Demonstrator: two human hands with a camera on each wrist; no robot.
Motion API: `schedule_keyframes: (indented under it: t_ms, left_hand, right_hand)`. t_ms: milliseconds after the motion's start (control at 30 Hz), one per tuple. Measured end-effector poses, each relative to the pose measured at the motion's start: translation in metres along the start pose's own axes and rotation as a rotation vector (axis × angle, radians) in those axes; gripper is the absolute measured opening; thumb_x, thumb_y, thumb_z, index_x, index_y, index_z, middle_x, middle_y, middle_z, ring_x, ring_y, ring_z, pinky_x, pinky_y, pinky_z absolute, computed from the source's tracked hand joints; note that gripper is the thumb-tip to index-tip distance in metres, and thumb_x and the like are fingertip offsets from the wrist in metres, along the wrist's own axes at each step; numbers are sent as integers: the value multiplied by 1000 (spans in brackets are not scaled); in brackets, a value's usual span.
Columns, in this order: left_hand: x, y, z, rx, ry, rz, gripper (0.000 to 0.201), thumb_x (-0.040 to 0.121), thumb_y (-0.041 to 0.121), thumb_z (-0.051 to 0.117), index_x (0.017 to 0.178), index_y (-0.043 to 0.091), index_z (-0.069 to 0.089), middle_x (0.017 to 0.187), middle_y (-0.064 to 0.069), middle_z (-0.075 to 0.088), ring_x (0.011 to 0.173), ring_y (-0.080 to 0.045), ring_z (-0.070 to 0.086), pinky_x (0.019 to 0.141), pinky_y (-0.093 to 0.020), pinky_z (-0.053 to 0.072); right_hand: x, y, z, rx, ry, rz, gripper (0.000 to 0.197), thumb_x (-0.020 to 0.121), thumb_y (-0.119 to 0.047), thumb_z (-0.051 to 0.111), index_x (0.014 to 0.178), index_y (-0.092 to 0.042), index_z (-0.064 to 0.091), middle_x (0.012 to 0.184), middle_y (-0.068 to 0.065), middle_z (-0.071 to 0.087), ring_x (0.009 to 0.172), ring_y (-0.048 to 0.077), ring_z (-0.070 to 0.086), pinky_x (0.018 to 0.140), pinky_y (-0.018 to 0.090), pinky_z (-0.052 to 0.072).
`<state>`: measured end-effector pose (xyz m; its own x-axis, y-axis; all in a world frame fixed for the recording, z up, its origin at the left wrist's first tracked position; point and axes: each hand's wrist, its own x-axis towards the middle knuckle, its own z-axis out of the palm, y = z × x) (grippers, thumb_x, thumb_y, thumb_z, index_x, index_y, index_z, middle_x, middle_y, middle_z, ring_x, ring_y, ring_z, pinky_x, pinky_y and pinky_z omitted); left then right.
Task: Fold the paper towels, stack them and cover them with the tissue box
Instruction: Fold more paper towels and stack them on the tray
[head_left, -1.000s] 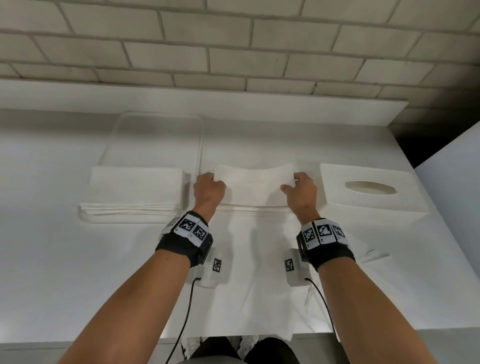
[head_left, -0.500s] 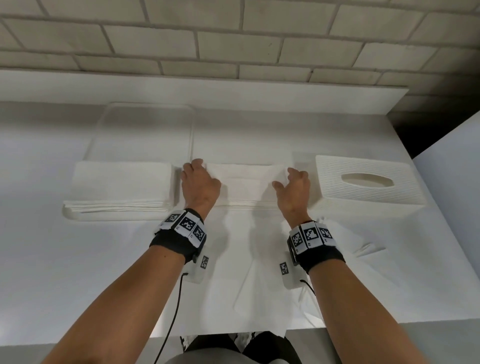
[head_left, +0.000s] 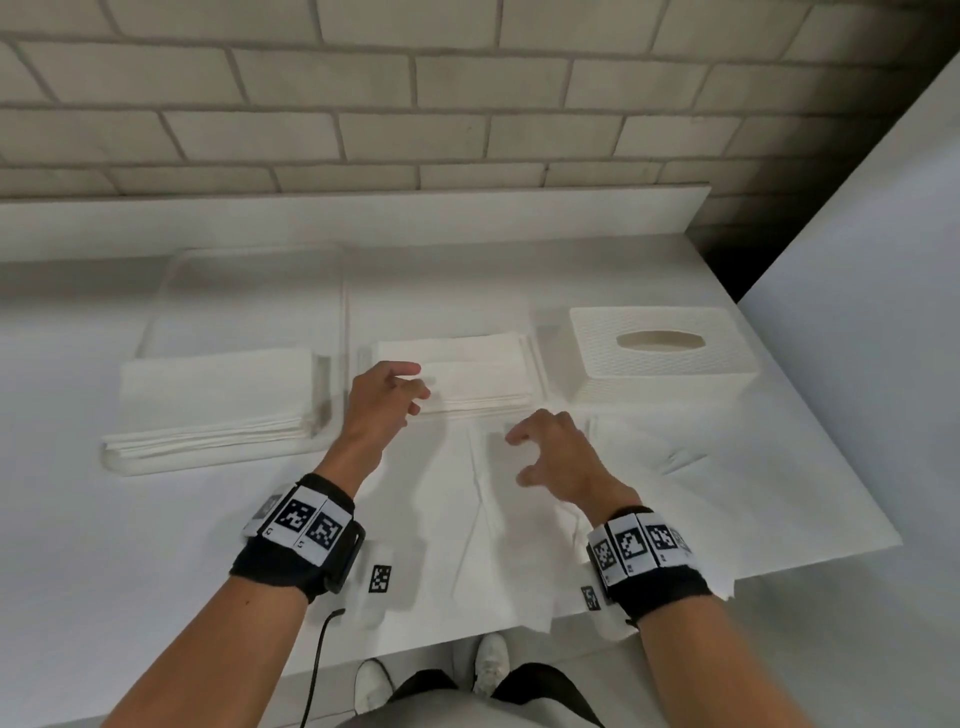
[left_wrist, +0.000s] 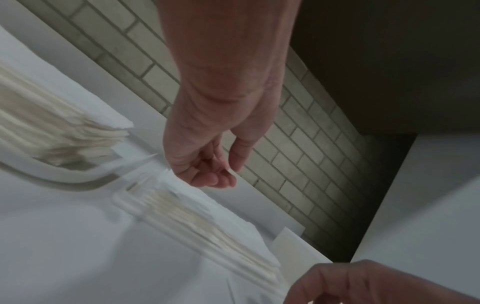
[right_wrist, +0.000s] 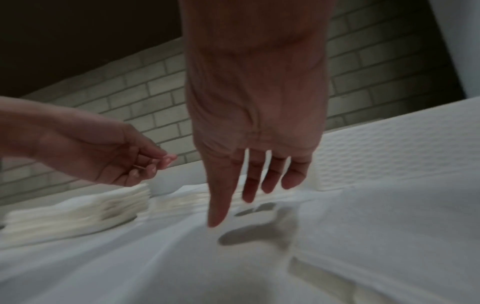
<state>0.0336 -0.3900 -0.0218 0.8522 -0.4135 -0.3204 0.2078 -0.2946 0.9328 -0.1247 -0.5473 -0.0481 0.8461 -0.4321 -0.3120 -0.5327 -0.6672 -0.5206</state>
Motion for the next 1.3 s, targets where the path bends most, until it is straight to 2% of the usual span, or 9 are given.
schedule_keyframes:
  t_ms: [367,500,600,767,867,967,1067,1167,1300]
  left_hand:
    - [-17,-22,-4,-14,15,-38,19,89,5,60,106,10,68,92,-3,64,70,-12,58,61,-19,43]
    - [-24,-29,0,5,-35,-18,14,91,12,60,101,16,69,99,0,66,75,-10,60,66,-20,44]
    - [-30,-25,7,-53,-58,6,16,95,25,58,102,15,70,99,0,70,84,-15,63,73,-23,47]
    - [-35,-18,27,-409,-318,-34,67,81,65,48,124,16,60,112,-6,70,104,-20,64,91,-34,47]
    - [-40,-22,40,-486,-460,29,87,71,67,68,134,9,54,127,-14,62,117,-25,58,102,-43,43]
    - [-46,-17,51,-526,-487,13,85,54,54,87,123,11,60,117,-4,70,107,-20,65,95,-36,50]
    - [-50,-2,58,-416,-371,71,45,73,28,82,113,15,66,110,-3,74,104,-23,69,86,-33,56]
    - [-43,18,53,-287,-138,164,6,87,18,69,92,19,72,92,-2,75,87,-25,70,75,-35,58]
    - [-23,31,15,-240,75,197,8,86,13,69,80,18,70,77,4,70,65,-13,64,56,-20,53]
  right_hand:
    - [7,-2,12,-327,-138,-90,40,71,-26,78,108,-23,63,109,-3,54,113,22,41,89,31,26]
    - [2,-9,-4,-186,-80,-112,28,71,-29,77,95,-24,63,106,-2,59,111,18,44,98,35,27]
    - [-5,-25,-32,48,18,-133,21,73,-25,79,81,-26,59,88,-3,62,88,20,57,79,31,42]
    - [-9,-42,-59,433,180,-138,22,74,-10,80,76,-16,59,78,-1,60,72,13,54,61,20,42]
    - [-8,-41,-63,621,261,-127,19,75,-8,79,76,-10,60,78,3,62,69,13,56,64,26,46]
    - [-8,-41,-66,813,329,-113,18,76,-6,78,80,-5,60,81,12,67,72,19,64,68,36,54]
    - [-8,-45,-73,1038,344,-111,16,77,-4,77,80,-12,62,89,16,71,80,26,68,77,43,56]
    - [-5,-45,-75,1105,380,-112,8,85,-15,71,90,-12,65,90,11,72,78,21,68,70,34,56]
    - [11,-17,-53,670,426,53,12,91,-18,63,96,-9,68,94,8,71,80,19,64,69,28,53]
